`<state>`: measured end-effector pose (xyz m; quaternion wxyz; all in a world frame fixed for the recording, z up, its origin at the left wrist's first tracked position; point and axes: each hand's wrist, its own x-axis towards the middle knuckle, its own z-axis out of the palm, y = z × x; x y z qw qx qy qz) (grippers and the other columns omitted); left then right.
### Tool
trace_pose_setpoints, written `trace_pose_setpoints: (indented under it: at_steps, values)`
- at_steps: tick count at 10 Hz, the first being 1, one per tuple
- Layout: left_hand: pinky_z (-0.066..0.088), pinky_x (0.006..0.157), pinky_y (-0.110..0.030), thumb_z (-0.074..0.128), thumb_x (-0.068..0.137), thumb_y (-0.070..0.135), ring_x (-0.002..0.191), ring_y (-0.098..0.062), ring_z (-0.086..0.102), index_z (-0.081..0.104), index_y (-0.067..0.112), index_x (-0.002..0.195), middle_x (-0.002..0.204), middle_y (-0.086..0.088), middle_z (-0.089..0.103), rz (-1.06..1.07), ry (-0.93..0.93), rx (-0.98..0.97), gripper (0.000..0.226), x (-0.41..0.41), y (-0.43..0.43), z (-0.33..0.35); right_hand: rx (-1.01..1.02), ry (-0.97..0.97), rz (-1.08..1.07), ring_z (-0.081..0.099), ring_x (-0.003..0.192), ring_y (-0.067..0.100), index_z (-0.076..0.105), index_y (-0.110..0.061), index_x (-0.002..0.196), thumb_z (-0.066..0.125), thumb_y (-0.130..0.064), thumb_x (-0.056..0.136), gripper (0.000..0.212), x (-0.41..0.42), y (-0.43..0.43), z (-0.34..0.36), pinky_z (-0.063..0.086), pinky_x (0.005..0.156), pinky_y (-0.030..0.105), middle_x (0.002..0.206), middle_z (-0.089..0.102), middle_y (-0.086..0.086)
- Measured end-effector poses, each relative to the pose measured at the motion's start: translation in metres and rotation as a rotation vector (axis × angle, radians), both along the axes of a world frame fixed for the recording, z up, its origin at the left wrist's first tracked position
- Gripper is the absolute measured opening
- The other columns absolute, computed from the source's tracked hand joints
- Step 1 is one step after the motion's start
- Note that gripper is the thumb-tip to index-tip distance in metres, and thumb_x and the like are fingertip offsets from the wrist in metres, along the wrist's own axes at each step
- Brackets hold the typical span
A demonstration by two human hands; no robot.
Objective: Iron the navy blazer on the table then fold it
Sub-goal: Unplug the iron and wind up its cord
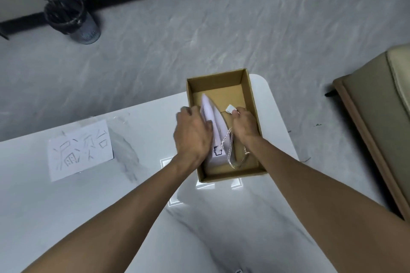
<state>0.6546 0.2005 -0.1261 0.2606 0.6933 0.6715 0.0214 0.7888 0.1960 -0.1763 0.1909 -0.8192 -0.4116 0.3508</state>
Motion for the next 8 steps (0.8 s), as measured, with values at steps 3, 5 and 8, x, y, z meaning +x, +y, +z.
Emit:
trace_pose_setpoints:
  at_steps: [3,5,8]
  values:
    - [0.044,0.083,-0.042,0.035,0.098,0.001,0.109,-0.044,0.057,0.039,-0.004,0.125,0.120,-0.028,0.057,0.110,-0.016,-0.325,0.028,0.000,-0.016,-0.011,-0.027,-0.327,0.033,0.053,0.117,0.033,0.027,-0.007,0.147,0.063,0.000,0.088,0.069,0.033,-0.046,0.013,0.050,0.089,0.042,0.131,0.052,0.016]
    - [0.044,0.082,-0.043,0.036,0.096,0.001,0.109,-0.046,0.056,0.040,-0.005,0.124,0.120,-0.030,0.056,0.136,-0.162,-0.362,0.029,0.026,-0.021,-0.014,0.015,-0.337,-0.007,0.058,0.106,0.039,0.041,-0.007,0.133,0.051,0.009,0.089,0.048,0.063,-0.042,0.012,0.049,0.087,0.043,0.118,0.061,0.019]
    - [0.044,0.087,-0.033,0.050,0.097,0.011,0.118,-0.038,0.054,0.028,0.007,0.149,0.133,-0.022,0.055,0.161,-0.284,-0.475,0.056,0.002,-0.019,-0.003,-0.046,-0.271,-0.049,0.052,0.112,0.039,0.046,-0.001,0.129,0.050,0.003,0.089,0.041,0.060,-0.041,0.028,0.044,0.090,0.041,0.121,0.057,0.022]
